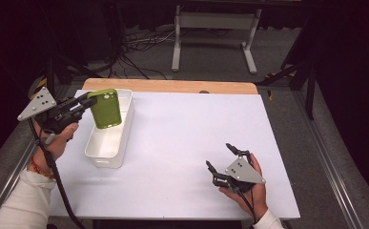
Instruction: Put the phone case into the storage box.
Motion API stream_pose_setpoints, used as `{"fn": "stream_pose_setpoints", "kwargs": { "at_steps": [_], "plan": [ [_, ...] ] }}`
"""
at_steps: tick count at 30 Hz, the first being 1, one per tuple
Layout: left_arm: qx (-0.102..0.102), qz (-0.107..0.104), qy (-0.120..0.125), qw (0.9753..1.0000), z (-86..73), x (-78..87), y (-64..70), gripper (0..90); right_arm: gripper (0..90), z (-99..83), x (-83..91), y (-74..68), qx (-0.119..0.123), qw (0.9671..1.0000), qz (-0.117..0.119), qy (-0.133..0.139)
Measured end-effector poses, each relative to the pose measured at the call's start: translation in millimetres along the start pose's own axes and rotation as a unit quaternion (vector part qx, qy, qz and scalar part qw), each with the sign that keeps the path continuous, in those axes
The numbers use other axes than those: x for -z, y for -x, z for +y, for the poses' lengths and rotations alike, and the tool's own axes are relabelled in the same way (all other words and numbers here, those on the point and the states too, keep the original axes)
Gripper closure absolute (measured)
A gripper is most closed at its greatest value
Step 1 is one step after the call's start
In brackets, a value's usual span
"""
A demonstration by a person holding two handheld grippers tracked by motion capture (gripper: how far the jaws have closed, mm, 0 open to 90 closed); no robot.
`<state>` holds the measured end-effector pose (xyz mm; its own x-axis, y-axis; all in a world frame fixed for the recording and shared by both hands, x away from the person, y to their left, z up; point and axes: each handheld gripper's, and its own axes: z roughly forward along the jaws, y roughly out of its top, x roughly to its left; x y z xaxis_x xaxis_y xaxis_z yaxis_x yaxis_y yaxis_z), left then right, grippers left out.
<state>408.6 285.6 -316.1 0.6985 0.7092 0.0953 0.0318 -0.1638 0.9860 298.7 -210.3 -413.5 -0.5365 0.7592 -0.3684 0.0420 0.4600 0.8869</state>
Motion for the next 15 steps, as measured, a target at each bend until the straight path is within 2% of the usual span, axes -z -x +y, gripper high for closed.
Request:
{"fn": "stream_pose_setpoints", "kwargs": {
  "at_steps": [7, 11, 15],
  "plan": [
    [0.013, 0.007, -0.018, 0.9997, -4.8, -21.7, -16.5, 78.3, 19.4, -1.3, 0.3, 1.7, -0.001, 1.0, -0.003, 0.001],
    [0.008, 0.015, -0.023, 0.9996, -6.1, -29.2, -24.3, 78.3, 19.4, -0.5, 2.3, 2.3, -0.002, 1.0, -0.007, 0.006],
    [0.009, 0.015, -0.027, 0.9995, -8.3, -34.3, -30.1, 78.3, 19.4, -1.2, 1.5, 3.2, -0.003, 1.0, -0.007, 0.006]
  ]
}}
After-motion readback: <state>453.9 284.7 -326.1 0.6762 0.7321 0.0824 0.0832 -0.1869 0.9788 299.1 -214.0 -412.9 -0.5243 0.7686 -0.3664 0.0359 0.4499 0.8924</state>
